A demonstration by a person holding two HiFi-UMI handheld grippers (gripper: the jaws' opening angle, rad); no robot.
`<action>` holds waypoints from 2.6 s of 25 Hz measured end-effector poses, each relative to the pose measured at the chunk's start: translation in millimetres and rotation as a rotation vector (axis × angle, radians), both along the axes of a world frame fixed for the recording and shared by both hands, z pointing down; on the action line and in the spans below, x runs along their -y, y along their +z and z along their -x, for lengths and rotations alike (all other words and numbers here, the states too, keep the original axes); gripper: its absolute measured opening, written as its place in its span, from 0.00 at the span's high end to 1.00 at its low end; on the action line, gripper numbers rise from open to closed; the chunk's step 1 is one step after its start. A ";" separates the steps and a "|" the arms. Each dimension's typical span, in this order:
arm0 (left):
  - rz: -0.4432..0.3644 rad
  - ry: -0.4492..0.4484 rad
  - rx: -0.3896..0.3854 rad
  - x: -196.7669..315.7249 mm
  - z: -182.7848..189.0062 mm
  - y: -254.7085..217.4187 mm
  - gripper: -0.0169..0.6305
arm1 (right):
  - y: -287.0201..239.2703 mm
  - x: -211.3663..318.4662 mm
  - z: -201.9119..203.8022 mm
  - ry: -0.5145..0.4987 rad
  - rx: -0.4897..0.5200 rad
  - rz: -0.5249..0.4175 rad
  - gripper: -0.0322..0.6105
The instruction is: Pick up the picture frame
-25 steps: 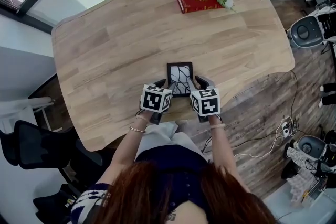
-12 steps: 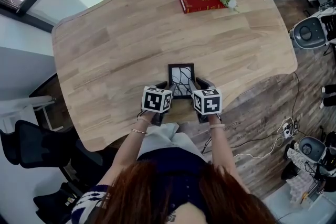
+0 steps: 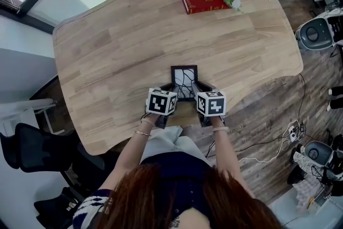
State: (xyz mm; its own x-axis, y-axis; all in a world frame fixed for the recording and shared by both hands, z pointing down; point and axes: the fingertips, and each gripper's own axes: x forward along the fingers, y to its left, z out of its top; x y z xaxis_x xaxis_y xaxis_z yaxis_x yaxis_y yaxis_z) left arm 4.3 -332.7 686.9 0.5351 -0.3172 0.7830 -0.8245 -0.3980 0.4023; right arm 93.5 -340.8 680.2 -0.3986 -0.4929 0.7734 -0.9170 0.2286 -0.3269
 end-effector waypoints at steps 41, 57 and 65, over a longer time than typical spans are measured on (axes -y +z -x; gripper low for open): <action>-0.236 -0.011 -0.005 -27.3 -2.8 -85.5 0.82 | -91.8 -34.6 -6.1 0.018 -0.069 -0.265 0.84; -0.369 0.001 -0.003 -59.3 0.5 -130.8 0.82 | -135.8 -70.0 -3.2 0.042 -0.058 -0.386 0.84; -0.417 0.008 0.004 -84.7 4.2 -150.0 0.82 | -155.1 -96.6 0.5 0.045 -0.060 -0.437 0.84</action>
